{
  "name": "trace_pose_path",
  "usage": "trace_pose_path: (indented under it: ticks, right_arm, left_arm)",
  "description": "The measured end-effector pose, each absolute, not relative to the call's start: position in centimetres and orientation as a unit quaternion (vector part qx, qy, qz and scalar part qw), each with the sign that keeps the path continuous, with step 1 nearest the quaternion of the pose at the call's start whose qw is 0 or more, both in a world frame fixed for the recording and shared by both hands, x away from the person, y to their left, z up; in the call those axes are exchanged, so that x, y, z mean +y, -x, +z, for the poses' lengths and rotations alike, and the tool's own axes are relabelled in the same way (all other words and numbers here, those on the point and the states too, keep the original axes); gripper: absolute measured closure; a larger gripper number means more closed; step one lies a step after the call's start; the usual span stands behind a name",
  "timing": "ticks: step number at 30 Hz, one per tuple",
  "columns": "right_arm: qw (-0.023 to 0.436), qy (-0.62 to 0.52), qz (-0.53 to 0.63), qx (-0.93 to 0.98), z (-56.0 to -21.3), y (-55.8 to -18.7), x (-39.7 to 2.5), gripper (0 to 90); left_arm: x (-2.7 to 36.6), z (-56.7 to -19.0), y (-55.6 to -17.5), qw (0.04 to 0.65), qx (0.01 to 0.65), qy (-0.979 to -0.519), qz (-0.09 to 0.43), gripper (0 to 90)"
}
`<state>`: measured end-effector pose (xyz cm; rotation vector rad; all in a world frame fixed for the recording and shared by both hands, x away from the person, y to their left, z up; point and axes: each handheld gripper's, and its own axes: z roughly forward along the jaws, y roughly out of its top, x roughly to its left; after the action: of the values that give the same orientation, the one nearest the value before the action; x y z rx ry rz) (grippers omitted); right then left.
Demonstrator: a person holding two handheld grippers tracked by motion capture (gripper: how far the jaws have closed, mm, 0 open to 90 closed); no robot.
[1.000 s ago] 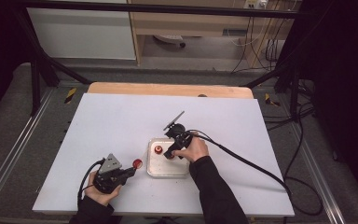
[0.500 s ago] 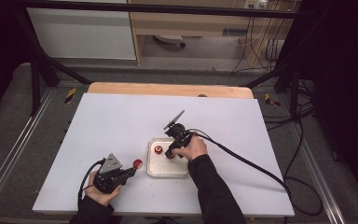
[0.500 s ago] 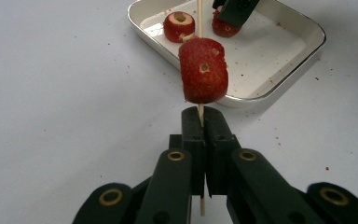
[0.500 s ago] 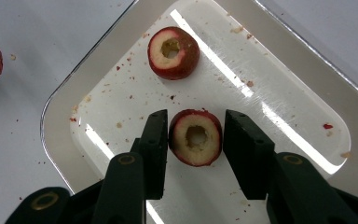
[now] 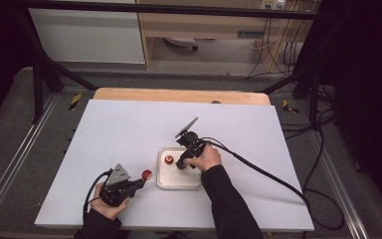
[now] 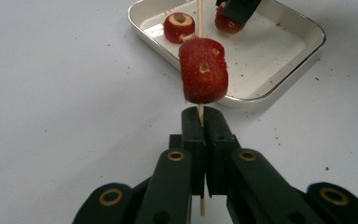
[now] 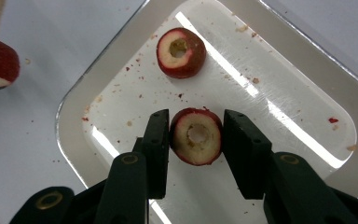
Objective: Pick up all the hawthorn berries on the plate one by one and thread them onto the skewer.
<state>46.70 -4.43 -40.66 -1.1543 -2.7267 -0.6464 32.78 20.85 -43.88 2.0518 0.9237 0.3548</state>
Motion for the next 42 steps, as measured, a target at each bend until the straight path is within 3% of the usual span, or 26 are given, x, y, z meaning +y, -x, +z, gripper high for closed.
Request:
trace_pose_path:
  ticks: [14, 42]
  right_arm:
    - [0.039, 0.39, -0.292, -0.873, -38.1, -44.4, -7.0, 62.8]
    - [0.021, 0.457, -0.584, -0.67, -39.7, -40.2, -15.2, 63.0]
  left_arm:
    - [20.5, -43.6, -32.5, 0.42, 0.363, -0.818, 0.149, 88.1]
    - [16.3, -42.3, -32.2, 0.45, 0.371, -0.797, 0.156, 88.0]
